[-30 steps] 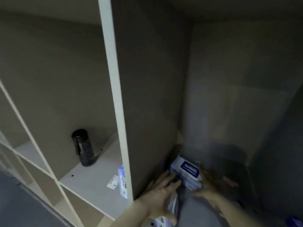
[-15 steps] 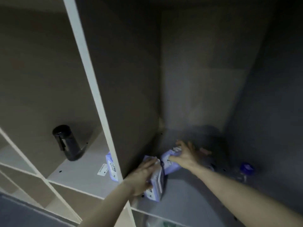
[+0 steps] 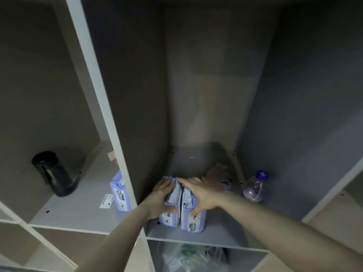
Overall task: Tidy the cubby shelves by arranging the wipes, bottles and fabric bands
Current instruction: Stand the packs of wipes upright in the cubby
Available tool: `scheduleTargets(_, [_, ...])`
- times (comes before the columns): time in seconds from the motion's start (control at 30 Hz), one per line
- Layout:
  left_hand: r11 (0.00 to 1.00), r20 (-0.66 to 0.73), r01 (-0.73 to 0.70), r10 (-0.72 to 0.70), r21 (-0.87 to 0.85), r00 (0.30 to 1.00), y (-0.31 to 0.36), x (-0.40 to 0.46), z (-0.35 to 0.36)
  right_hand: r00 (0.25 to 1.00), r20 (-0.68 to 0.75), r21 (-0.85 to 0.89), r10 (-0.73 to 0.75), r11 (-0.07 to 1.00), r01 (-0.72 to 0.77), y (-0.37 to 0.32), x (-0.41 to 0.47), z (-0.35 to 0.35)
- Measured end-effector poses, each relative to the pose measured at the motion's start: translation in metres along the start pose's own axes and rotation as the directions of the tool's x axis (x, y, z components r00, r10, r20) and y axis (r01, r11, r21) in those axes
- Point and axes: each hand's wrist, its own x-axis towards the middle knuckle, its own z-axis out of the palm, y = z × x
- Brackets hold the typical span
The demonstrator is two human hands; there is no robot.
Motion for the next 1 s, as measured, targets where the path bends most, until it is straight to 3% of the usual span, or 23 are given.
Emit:
scheduleTargets(0.13, [1.0, -0.01, -0.004, 0.004, 0.005, 1.0, -0.002, -0.003, 0.002, 0.992, -0.102, 0.034, 0.068, 0.997, -0.065, 0.001, -0.006, 0.026])
scheduleTargets(0.3, [0.997, -0.078, 0.034, -0.029, 0.065, 0.997, 0.002, -0.007, 0.006, 0.972, -0.128, 0.065, 0.195, 0.98, -0.188, 0.01, -0.016, 0.029])
scheduleTargets(0.53, [0.962, -0.169, 0.171, -0.135, 0.215, 0.976, 0.012, -0.013, 0.014, 0.945, -0.278, 0.165, 0.171, 0.978, -0.128, 0.007, -0.002, 0.031])
scheduleTargets(0.67, [0.957, -0.014, 0.118, -0.118, 0.266, 0.993, 0.01, -0.014, 0.004, 0.966, -0.206, 0.225, 0.154, 0.969, -0.106, 0.013, -0.006, 0.029])
scheduleTargets(0.83, [0.96, -0.03, 0.039, -0.032, 0.276, 0.999, 0.015, -0.006, -0.002, 0.963, -0.179, 0.317, 0.201, 0.938, -0.137, 0.011, -0.011, 0.026])
scheduleTargets(1.0, [0.953, 0.01, 0.07, -0.077, 0.296, 0.997, 0.017, -0.007, -0.009, 0.968, -0.132, 0.331, 0.212, 0.93, -0.159, 0.004, -0.012, 0.023])
